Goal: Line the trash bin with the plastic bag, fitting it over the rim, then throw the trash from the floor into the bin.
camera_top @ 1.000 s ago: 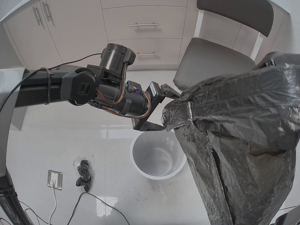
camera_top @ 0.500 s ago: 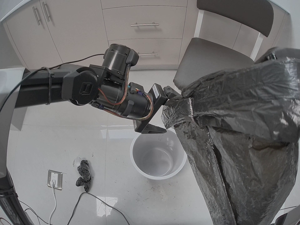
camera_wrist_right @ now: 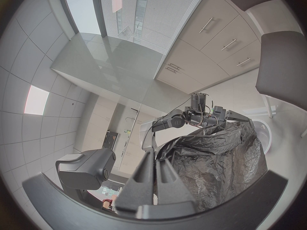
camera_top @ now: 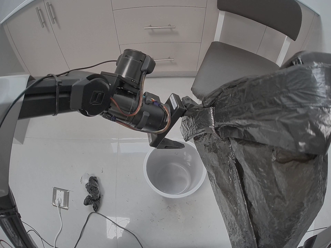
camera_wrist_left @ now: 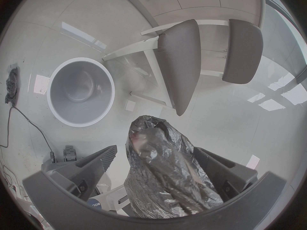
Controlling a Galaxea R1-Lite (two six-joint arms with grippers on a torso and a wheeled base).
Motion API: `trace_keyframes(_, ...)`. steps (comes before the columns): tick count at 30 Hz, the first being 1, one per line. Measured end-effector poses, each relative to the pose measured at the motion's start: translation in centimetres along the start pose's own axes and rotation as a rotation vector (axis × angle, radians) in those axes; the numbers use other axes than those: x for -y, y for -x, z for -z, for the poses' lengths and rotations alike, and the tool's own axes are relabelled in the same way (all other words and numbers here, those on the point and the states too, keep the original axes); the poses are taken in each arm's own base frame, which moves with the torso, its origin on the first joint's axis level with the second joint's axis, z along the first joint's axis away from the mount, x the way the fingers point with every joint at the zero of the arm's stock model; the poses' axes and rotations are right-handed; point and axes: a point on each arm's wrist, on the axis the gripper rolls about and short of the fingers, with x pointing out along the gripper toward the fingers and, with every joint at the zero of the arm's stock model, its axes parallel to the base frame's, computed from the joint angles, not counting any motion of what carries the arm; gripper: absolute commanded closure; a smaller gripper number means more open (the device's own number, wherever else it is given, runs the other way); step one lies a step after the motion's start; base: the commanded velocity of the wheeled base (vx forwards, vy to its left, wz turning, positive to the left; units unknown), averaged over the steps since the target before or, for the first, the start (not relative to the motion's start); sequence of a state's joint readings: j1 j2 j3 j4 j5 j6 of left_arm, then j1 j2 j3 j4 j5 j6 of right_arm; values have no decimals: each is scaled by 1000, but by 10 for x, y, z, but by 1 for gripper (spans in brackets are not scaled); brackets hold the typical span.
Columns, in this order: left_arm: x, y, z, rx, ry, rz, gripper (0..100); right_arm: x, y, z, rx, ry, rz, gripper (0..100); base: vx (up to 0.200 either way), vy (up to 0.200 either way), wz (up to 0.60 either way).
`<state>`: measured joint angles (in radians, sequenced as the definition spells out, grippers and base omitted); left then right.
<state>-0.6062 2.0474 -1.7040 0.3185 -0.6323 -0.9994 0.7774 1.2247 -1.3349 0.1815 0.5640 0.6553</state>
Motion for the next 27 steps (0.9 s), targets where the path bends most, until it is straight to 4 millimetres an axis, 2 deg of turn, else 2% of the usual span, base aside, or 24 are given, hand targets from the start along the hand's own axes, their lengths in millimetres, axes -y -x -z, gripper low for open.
trace_keyframes(11,2,1,1,-2,0,1,0,0,1,0,21,2,24,100,0,0,0)
trace_keyframes(12,2,1,0,-1,-1,3,100,0,1,0,23,2,26,100,0,0,0)
trace_keyframes(27,10,5,1,9,-7,22,100,0,0,-1,27,8,26,100,0,0,0)
